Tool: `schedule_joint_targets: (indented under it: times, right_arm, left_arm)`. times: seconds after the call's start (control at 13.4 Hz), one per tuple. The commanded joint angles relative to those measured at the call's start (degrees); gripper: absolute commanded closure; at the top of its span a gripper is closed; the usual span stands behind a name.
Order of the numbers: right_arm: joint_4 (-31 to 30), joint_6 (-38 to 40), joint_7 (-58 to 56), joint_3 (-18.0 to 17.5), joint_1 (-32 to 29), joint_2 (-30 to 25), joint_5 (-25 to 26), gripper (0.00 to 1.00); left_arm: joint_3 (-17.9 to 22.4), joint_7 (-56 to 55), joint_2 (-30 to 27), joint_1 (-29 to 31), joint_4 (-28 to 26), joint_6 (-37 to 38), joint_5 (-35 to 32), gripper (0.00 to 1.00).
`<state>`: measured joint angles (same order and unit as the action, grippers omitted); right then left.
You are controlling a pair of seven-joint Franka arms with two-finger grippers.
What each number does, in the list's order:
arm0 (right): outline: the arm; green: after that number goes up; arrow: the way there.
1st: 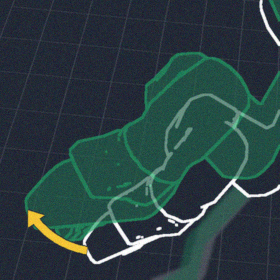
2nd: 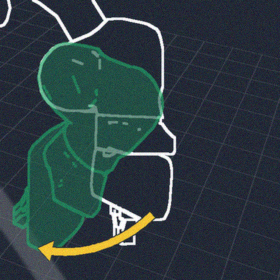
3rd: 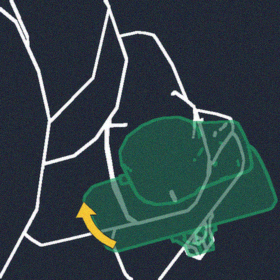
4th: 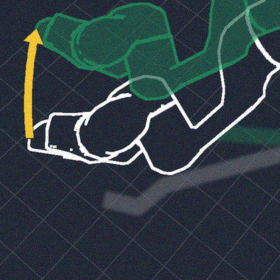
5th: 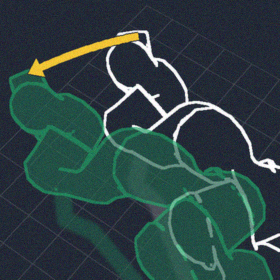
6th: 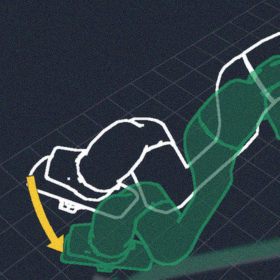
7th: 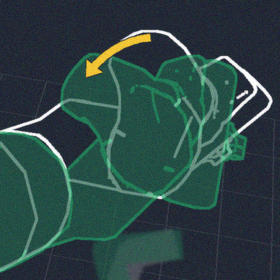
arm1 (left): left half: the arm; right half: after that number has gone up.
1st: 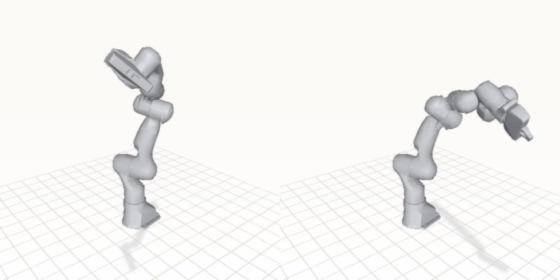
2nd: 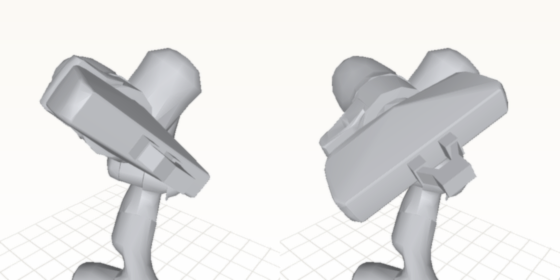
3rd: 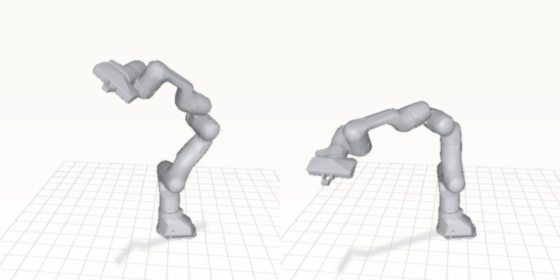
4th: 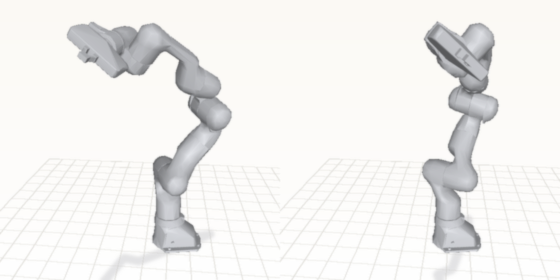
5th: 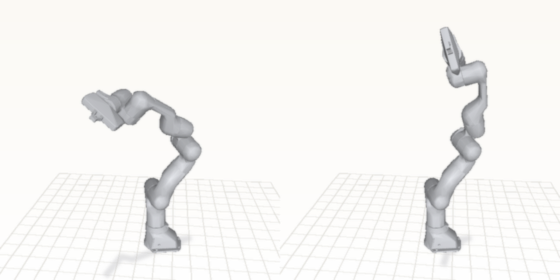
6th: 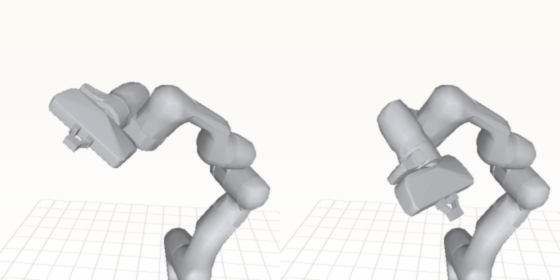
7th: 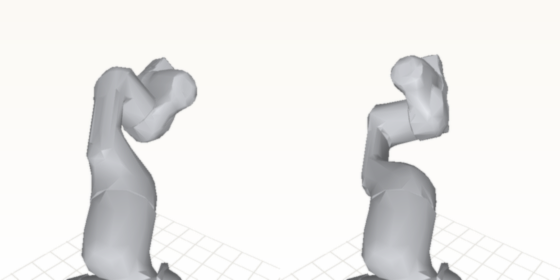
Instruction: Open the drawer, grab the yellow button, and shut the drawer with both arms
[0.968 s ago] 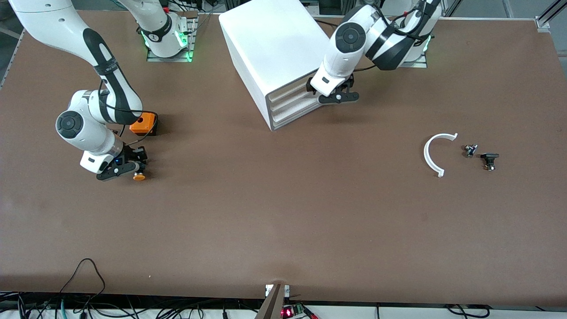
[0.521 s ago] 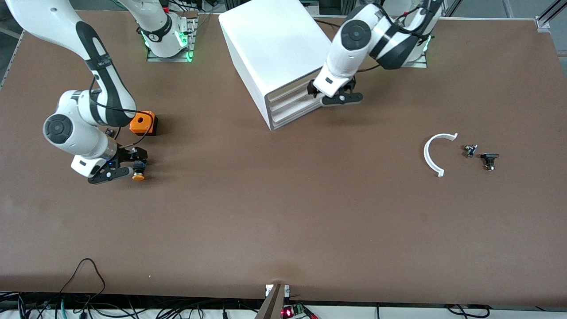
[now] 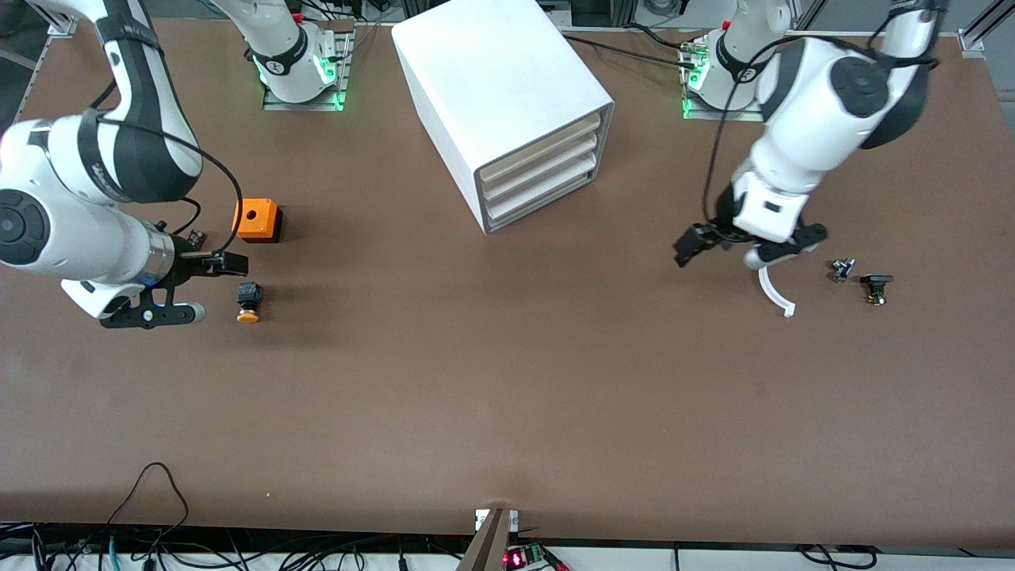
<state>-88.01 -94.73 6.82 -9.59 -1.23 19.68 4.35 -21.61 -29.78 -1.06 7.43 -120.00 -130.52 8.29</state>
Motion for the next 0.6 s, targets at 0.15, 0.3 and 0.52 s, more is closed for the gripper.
schedule_joint_targets:
  times: [0.15,0.3,0.52]
  right_arm:
    - [12.58,9.99,2.94,0.54,1.49,-1.03,0.22,0.00]
    - [13.83,9.91,2.85,2.72,1.32,-3.67,1.18,0.00]
    - [12.08,11.04,2.50,7.64,1.14,-8.59,1.89,0.00]
  left_arm:
    - [12.88,26.84,-5.97,-0.57,10.64,22.54,0.85,0.00]
    - [15.45,31.78,-6.06,-0.57,15.39,30.12,-3.33,0.00]
    - [15.02,32.68,-5.89,-0.75,17.25,34.18,-8.38,0.00]
